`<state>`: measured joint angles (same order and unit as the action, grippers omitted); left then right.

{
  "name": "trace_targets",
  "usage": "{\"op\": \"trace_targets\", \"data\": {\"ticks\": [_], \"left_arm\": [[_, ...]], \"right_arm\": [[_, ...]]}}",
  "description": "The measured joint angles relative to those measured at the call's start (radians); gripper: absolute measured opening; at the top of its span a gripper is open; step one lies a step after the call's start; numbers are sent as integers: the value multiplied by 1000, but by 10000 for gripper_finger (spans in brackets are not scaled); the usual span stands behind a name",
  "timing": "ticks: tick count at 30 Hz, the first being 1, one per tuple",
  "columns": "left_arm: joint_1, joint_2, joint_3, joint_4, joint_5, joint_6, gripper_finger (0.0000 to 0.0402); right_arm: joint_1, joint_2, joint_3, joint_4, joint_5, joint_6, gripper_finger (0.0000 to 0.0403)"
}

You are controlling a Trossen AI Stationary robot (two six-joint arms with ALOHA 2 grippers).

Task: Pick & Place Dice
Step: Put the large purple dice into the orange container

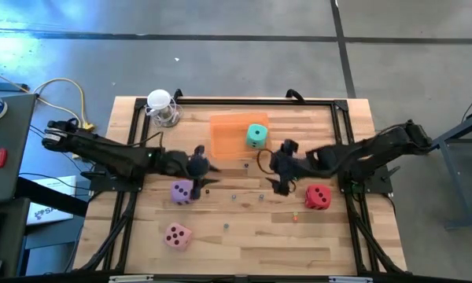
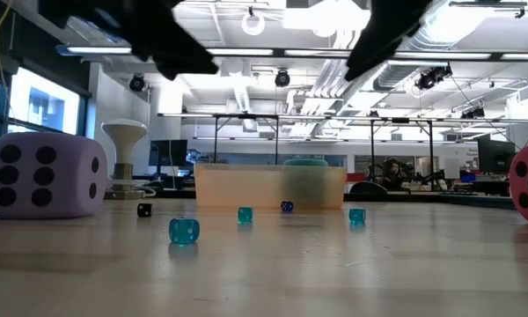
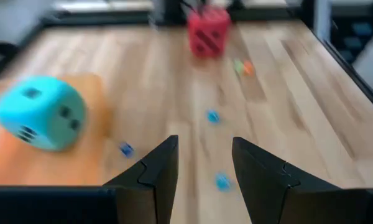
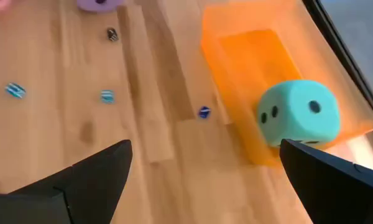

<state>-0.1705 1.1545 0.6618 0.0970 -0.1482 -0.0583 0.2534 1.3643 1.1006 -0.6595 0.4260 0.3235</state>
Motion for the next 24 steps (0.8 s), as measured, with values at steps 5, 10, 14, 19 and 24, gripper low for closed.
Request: {"op": "trace_targets", "data": {"ticks": [5,10,14,19,24], "left_arm": [[-94,27,0,-98,0,-53,145],[-140,84,0,-103,-1,-98,145],[-150,124,0,-103,-1,-99,145],[-152,149,0,-106,-4,-102,145],[-180,141,0,-115,-3,-172,145]], "right_arm": [[148,-1,-58,87,116,116,400],[239,0,-161,305,240,66,400],[252,0,-227,462,239,2,400],[242,0,-277,577,150,-18,400],[235,0,-286,579,119,-39,400]]}}
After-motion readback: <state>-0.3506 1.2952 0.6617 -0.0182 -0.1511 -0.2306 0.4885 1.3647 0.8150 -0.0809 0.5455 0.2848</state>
